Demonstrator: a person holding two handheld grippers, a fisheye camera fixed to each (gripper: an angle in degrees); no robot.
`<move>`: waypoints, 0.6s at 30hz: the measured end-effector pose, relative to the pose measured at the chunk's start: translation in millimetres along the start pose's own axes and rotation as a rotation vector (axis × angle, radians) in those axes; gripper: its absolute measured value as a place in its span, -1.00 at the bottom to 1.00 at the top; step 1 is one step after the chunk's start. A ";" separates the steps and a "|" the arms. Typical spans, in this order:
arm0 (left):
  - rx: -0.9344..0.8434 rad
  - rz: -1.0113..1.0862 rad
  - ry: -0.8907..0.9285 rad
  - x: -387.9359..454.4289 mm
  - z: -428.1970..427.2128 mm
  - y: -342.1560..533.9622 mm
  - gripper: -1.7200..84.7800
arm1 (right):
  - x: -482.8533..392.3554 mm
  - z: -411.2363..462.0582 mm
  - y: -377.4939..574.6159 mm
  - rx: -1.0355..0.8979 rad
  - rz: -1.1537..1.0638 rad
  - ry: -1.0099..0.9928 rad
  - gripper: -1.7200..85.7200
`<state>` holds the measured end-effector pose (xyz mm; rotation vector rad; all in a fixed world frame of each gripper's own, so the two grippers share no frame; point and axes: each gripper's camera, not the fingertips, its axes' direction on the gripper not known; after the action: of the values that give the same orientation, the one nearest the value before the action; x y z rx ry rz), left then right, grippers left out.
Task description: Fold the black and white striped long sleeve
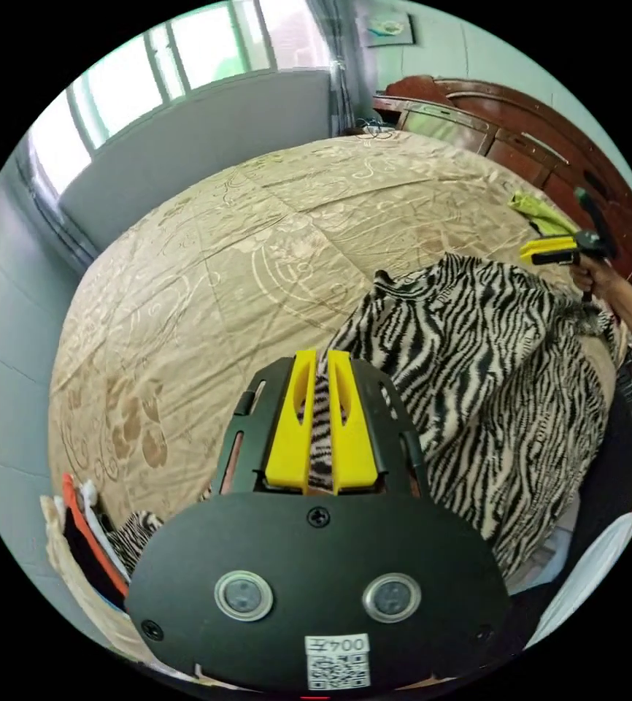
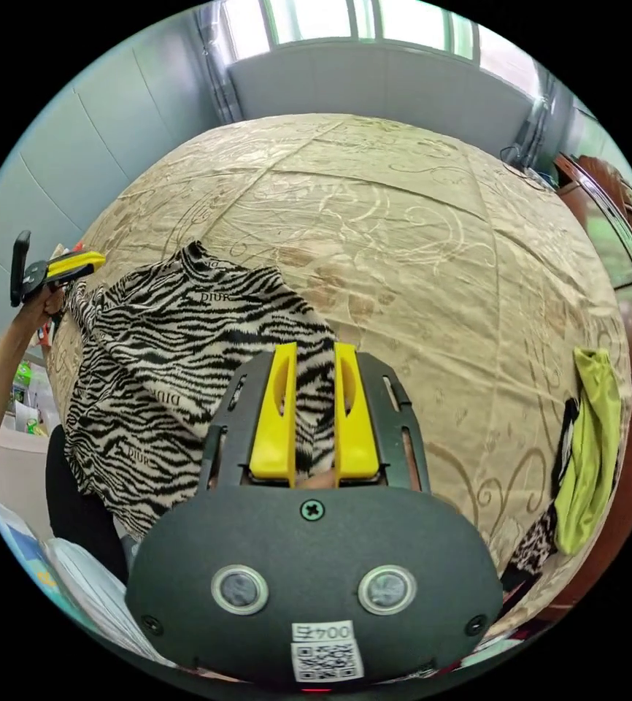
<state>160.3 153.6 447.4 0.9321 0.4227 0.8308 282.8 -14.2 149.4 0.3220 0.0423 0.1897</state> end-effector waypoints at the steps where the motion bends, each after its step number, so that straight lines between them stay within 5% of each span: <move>1: -0.006 0.050 -0.037 8.5 14.8 -10.2 -0.88 | -1.8 12.0 -16.5 -0.020 -0.024 -0.003 -0.75; 11: -0.079 0.269 0.005 37.5 96.0 -31.7 -0.63 | -12.6 63.1 -75.2 -0.053 -0.120 -0.048 -0.67; 18: -0.103 0.242 0.089 30.2 122.6 -37.6 -0.66 | -13.5 68.7 -81.2 -0.038 -0.137 -0.032 -0.67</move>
<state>274.8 99.6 483.8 0.8626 0.3440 1.1077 289.0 -113.7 188.9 0.2836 0.0291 0.0500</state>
